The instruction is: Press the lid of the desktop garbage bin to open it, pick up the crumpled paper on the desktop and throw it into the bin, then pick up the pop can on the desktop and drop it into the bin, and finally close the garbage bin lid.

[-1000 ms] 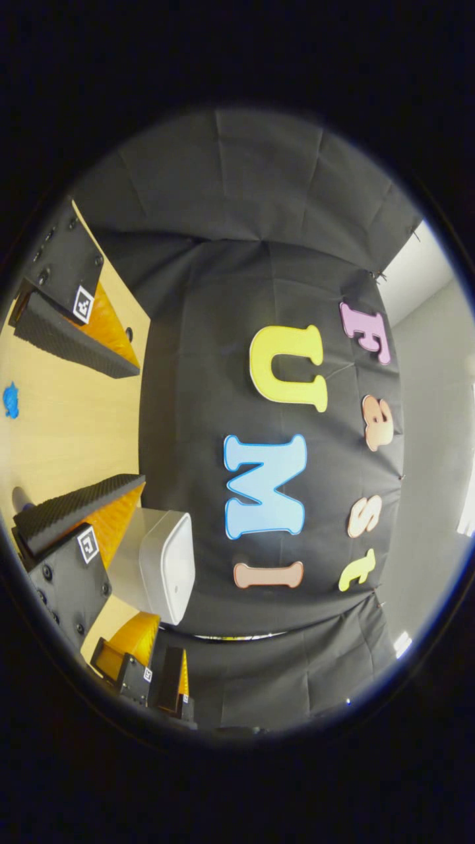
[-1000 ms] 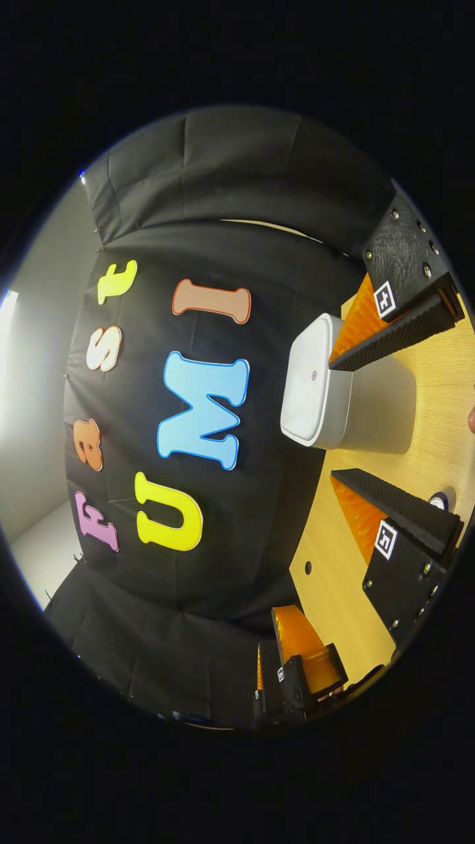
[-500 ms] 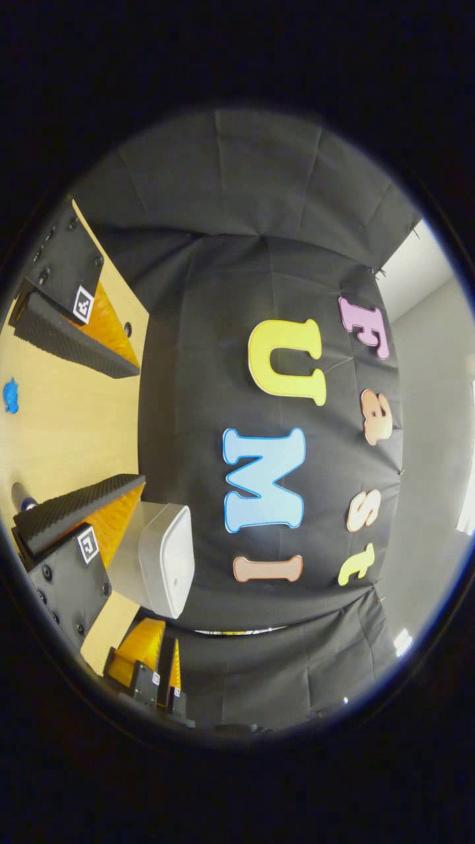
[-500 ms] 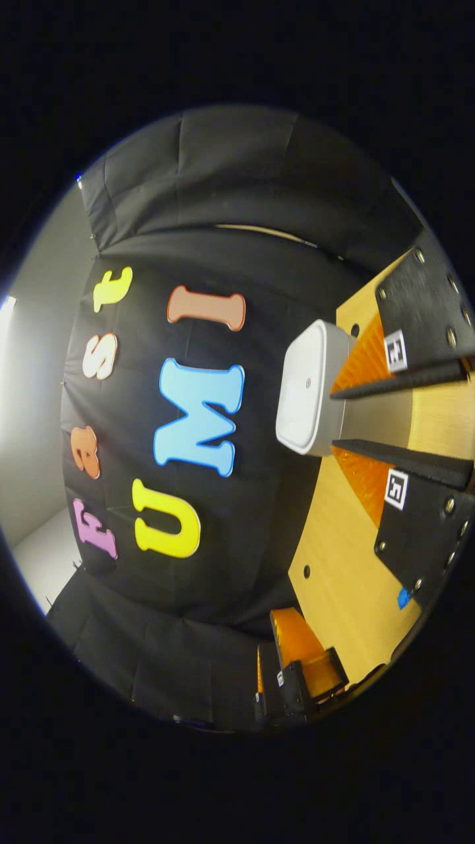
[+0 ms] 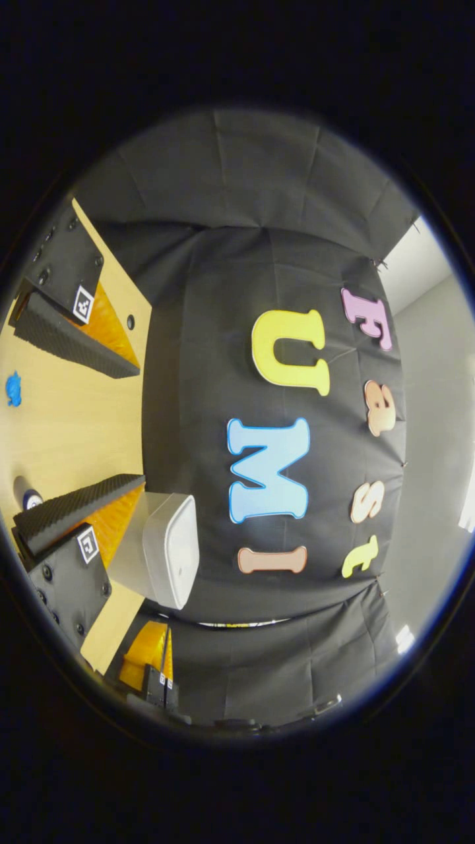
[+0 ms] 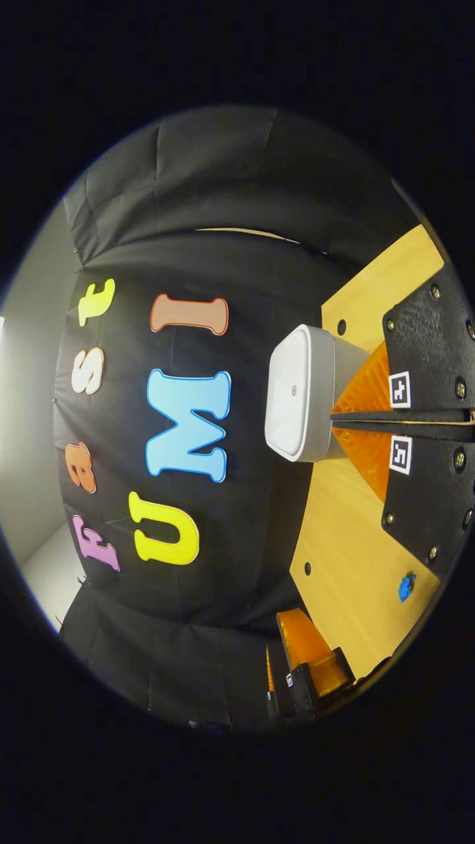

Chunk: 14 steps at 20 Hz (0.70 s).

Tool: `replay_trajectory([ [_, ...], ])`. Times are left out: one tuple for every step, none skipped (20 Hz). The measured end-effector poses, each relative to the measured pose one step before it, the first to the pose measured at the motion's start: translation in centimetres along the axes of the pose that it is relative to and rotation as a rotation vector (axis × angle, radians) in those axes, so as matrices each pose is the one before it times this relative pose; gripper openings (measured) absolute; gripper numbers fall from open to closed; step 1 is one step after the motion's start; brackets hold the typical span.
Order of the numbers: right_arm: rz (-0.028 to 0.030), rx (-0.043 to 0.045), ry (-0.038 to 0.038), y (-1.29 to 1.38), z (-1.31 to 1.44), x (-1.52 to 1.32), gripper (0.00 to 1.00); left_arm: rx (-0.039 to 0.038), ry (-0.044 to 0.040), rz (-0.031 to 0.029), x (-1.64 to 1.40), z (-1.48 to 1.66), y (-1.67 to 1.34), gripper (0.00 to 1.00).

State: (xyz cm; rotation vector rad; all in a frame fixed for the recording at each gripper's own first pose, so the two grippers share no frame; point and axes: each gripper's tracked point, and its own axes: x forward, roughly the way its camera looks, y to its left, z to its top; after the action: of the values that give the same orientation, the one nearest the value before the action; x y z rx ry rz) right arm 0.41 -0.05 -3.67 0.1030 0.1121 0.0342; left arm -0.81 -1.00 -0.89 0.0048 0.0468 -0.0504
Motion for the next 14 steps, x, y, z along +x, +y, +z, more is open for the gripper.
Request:
replay_trajectory([
  [0.03156, -0.00563, -0.00235, 0.575, 0.039, 0.085, 0.01, 0.00181, 0.00139, -0.00116, -0.021, 0.001, -0.017, 0.95],
  [0.05244, -0.01651, -0.00417, 0.859, 0.027, 0.294, 0.01, 0.00255, 0.00139, 0.00057, -0.019, -0.016, -0.005, 0.95],
  [-0.00052, -0.02226, 0.00885, 0.102, -0.32, -0.25, 0.01, 0.00175, 0.00014, 0.00033, -0.063, -0.03, 0.079, 0.95],
  [0.01018, -0.0138, 0.00278, -0.395, 0.183, 1.125, 0.0, 0.00135, 0.00093, 0.0005, 0.064, 0.067, 0.033, 0.98],
  [0.00789, -0.00165, 0.0009, -0.003, 0.066, -0.061, 0.0, -0.00026, -0.00104, 0.00296, -0.09, 0.059, 0.067, 0.95],
  [-0.0088, -0.00219, -0.00342, -0.332, 0.347, 0.476, 0.0, -0.00068, -0.00047, 0.00476, -0.029, 0.075, 0.133, 0.95],
  [-0.00128, -0.00286, -0.00558, -0.243, 0.446, 0.562, 0.0, -0.00084, -0.00186, 0.00519, -0.087, -0.018, 0.106, 0.95],
  [-0.0137, -0.00243, -0.01107, -0.347, 0.398, 0.504, 0.0, 0.00024, -0.00228, 0.00642, 0.052, 0.098, 0.177, 0.95],
  [-0.01036, 0.00029, -0.01033, -0.466, 0.394, 0.526, 0.0, 0.00097, -0.00198, 0.00838, -0.007, 0.057, 0.21, 0.95],
  [-0.01366, 0.0005, -0.00946, -0.41, 0.363, 0.676, 0.0, 0.0008, -0.00173, 0.00796, 0.029, 0.075, 0.238, 0.95],
  [-0.0096, -0.00035, -0.00768, -0.453, 0.363, 0.699, 0.0, -0.00113, -0.00188, 0.00821, 0.075, -0.035, 0.179, 0.98],
  [-0.01421, 0.00082, -0.01, -0.539, 0.385, 0.941, 0.0, -0.00153, 0.00088, 0.00499, 0.025, -0.031, 0.11, 0.98],
  [-0.01081, 0.00219, -0.00943, -0.487, 0.4, 0.786, 0.0, -0.00216, 0.00014, 0.00601, 0.016, -0.019, 0.179, 0.95],
  [-0.01063, 0.00502, -0.00651, -0.397, 0.155, 0.766, 0.0, -0.00313, -0.00146, 0.00585, 0.095, 0.059, 0.158, 0.95],
])
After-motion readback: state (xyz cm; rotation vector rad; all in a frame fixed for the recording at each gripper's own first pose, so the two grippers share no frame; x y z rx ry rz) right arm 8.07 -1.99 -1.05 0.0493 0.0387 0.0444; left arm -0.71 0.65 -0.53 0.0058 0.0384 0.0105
